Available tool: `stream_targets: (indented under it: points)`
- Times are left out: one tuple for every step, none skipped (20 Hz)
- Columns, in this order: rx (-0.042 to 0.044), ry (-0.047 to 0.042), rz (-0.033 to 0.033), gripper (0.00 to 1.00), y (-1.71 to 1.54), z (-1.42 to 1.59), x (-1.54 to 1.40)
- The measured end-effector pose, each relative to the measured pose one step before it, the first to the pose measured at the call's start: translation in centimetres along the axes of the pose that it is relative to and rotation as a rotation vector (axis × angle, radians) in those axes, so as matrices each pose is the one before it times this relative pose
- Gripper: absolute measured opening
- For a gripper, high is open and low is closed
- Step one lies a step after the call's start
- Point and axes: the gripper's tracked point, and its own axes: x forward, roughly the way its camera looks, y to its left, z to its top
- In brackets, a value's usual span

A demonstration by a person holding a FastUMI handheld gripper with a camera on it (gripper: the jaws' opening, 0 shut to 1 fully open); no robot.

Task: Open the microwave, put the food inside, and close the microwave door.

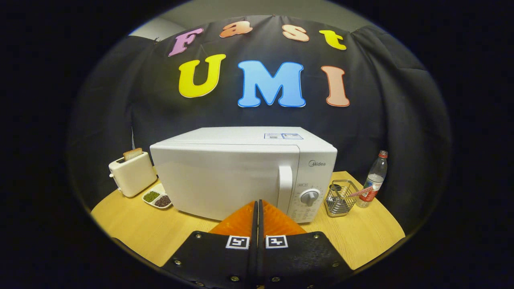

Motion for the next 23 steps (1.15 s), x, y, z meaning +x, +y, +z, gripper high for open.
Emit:
stream_targets:
  points:
    - [0.00885, -0.01327, -0.00444, 0.01, -0.222, 0.515, -1.011]
    - [0.00302, -0.01759, -0.00778, 0.01, -0.241, 0.584, -1.062]
    - [-0.00003, -0.01810, -0.00584, 0.01, -0.127, 0.636, -1.088]
    - [-0.00041, -0.01739, -0.00582, 0.01, -0.144, 0.682, -1.070]
    - [-0.00028, -0.01715, -0.00435, 0.01, -0.109, 0.693, -1.089]
    - [0.00034, -0.01586, -0.00227, 0.01, 0.012, 0.702, -1.102]
    - [0.00271, -0.01650, 0.00226, 0.01, 0.091, 0.664, -1.223]
    - [0.00340, -0.01622, 0.00889, 0.01, 0.269, 0.563, -0.878]
    - [-0.00402, -0.01618, -0.00589, 0.04, -0.084, 0.567, -1.205]
    - [-0.00495, -0.01553, 0.00233, 0.07, 0.111, 0.515, -0.976]
    - [-0.00382, -0.01006, 0.00875, 0.29, 0.498, 0.562, -0.756]
    - [-0.00451, -0.00730, 0.00675, 0.46, 0.284, 0.224, -0.892]
    - [-0.00812, -0.01244, -0.00504, 0.63, -0.150, 0.385, -0.875]
    - [-0.00649, -0.01437, -0.00887, 0.80, -0.097, 0.430, -0.812]
    - [-0.00336, -0.01413, -0.00575, 0.97, 0.099, 0.212, -0.837]
    - [-0.00309, -0.00941, 0.00084, 0.97, 0.189, 0.235, -0.690]
    - [-0.00264, -0.00540, 0.00148, 0.97, 0.207, 0.165, -0.495]
    - [-0.00284, -0.00162, 0.00040, 0.97, 0.157, 0.089, -0.527]
    - [-0.00071, -0.00059, 0.00086, 0.97, 0.103, 0.137, -0.441]
    - [0.00334, -0.00374, 0.00024, 0.97, 0.177, 0.151, -0.365]
    - [0.00316, -0.00289, -0.00002, 0.97, 0.158, 0.146, -0.322]
    - [0.00118, -0.00210, 0.00029, 0.97, 0.132, 0.070, -0.231]
    - [-0.00071, -0.00104, 0.00018, 0.97, 0.160, 0.064, -0.209]
